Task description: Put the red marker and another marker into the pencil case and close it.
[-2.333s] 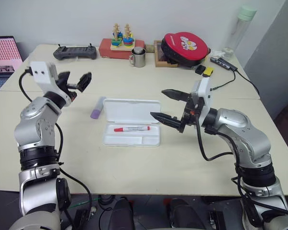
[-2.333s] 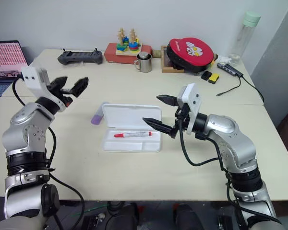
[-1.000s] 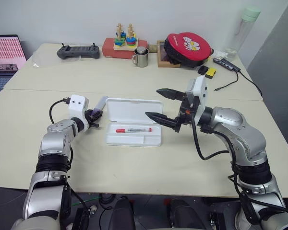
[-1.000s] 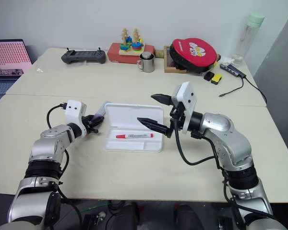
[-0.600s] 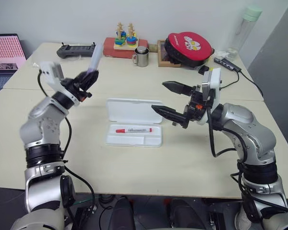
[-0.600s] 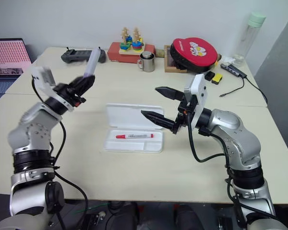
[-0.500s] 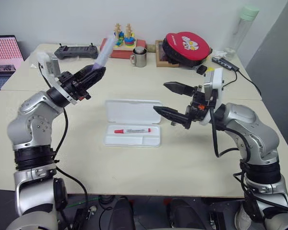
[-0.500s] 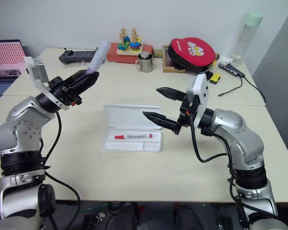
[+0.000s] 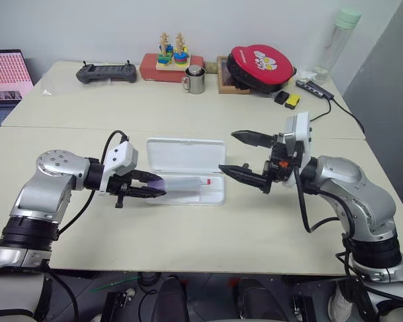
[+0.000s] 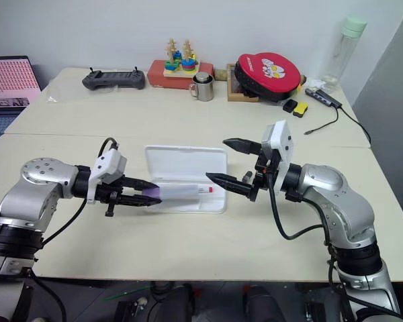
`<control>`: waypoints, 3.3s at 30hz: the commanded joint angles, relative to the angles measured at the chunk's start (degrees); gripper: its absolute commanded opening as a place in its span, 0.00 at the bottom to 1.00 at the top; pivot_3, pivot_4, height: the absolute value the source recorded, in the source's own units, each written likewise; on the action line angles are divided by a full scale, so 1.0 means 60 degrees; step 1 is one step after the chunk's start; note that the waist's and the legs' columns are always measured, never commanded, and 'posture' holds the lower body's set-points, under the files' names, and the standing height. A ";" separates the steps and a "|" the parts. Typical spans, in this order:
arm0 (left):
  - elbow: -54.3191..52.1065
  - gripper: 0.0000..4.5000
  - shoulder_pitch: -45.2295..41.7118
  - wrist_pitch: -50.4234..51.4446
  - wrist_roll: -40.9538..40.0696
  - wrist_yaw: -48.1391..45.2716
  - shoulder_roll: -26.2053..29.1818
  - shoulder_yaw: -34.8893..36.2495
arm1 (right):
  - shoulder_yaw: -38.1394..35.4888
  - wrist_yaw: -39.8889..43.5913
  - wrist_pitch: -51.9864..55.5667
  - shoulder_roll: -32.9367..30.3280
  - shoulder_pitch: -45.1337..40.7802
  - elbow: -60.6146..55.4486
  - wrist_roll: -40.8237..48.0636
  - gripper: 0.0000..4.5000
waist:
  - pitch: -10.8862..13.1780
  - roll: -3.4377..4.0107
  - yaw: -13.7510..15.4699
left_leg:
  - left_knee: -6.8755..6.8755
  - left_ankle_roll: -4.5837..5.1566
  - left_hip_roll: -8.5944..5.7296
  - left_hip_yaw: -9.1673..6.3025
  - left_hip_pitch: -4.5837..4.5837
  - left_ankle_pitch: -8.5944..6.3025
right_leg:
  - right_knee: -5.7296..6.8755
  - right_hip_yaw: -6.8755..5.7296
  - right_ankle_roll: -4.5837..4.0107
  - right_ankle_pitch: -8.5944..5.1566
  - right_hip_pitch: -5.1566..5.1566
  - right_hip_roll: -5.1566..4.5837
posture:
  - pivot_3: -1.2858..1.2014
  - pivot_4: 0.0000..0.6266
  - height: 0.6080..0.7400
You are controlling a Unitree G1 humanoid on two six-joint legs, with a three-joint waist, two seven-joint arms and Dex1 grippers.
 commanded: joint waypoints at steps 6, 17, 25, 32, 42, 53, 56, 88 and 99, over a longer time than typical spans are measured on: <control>0.0967 0.27 -0.0557 -0.1310 0.1087 -0.0205 0.0023 -0.0344 | 0.0500 -0.0049 -0.0190 -0.0170 0.0289 -0.0551 -0.0469 1.00 | 0.0000 0.0000 0.0047 | 0.0000 0.0000 0.0002 0.0001 -0.0002 0.0000 | 0.0002 0.0000 0.0000 -0.0002 -0.0003 0.0000 | 0.52 0.24 1.00; 0.0966 0.66 -0.0652 -0.1226 0.1155 -0.0147 -0.0359 -0.0254 | 0.0516 -0.0136 -0.0241 -0.0092 0.0260 -0.0359 -0.0707 1.00 | 0.0000 0.0000 0.0048 | 0.0001 0.0000 0.0002 -0.0001 -0.0003 0.0000 | 0.0003 -0.0003 0.0001 -0.0002 0.0000 0.0001 | 0.52 0.24 1.00; 0.0033 1.00 -0.1072 0.0398 -0.0548 0.0699 -0.1480 0.0779 | 0.0658 -0.1525 0.0118 0.0168 0.0006 0.0963 -0.1860 1.00 | -0.0001 -0.0001 0.0057 | 0.0014 0.0000 0.0002 -0.0002 -0.0002 0.0000 | 0.0009 -0.0005 0.0004 0.0000 0.0005 0.0000 | 0.52 0.24 1.00; -0.1168 1.00 -0.1035 0.2211 -0.1970 0.2543 -0.2568 0.1939 | 0.0631 -0.4173 0.1297 0.1177 -0.0446 0.2834 -0.3447 1.00 | -0.0003 -0.0007 0.0007 | 0.0027 0.0002 0.0002 -0.0005 -0.0003 0.0002 | 0.0021 -0.0001 0.0000 0.0016 0.0005 0.0004 | 0.52 0.24 1.00; -0.2583 1.00 -0.0212 0.2769 -0.2503 0.3441 -0.3021 0.2013 | 0.0438 -0.5955 0.1625 0.3089 -0.0269 0.3746 -0.4018 1.00 | -0.0003 -0.0008 -0.0077 | 0.0013 0.0002 -0.0003 -0.0010 -0.0006 0.0002 | 0.0021 -0.0004 -0.0003 0.0018 0.0006 0.0002 | 0.52 0.24 1.00; -0.2533 1.00 -0.0321 0.2666 -0.2497 0.3632 -0.3212 0.2012 | 0.0648 -0.6152 0.1917 0.2953 -0.0161 0.3473 -0.4747 0.44 | -0.0003 -0.0008 -0.0079 | 0.0017 0.0001 -0.0003 -0.0009 -0.0004 0.0002 | 0.0020 -0.0003 0.0001 0.0019 0.0009 0.0002 | 0.52 0.24 1.00; -0.2456 1.00 -0.0350 0.2533 -0.2367 0.3678 -0.3322 0.1862 | 0.0528 -0.6133 0.1881 0.2947 -0.0251 0.3485 -0.4765 0.30 | -0.0003 -0.0008 -0.0079 | 0.0017 0.0001 -0.0004 -0.0009 -0.0004 0.0002 | 0.0019 -0.0002 0.0001 0.0019 0.0008 0.0002 | 0.52 0.24 1.00; -0.2982 1.00 0.0998 0.2568 -0.1976 0.1549 -0.0548 0.1523 | 0.2923 -0.1937 0.1376 0.1644 -0.0305 0.1418 -0.3268 0.08 | 0.0001 -0.0004 -0.0087 | 0.0005 0.0002 0.0002 -0.0007 -0.0005 0.0002 | 0.0009 -0.0007 0.0004 -0.0001 -0.0002 0.0001 | 0.52 0.24 1.00; -0.3239 1.00 0.1103 0.2809 -0.2124 0.1845 -0.0612 0.1588 | 0.2969 -0.1815 0.0871 0.1982 -0.0351 0.2451 -0.3669 0.24 | -0.0002 -0.0009 -0.0079 | 0.0007 0.0002 0.0003 -0.0006 -0.0004 0.0001 | 0.0007 -0.0004 0.0012 -0.0005 -0.0001 0.0002 | 0.52 0.24 1.00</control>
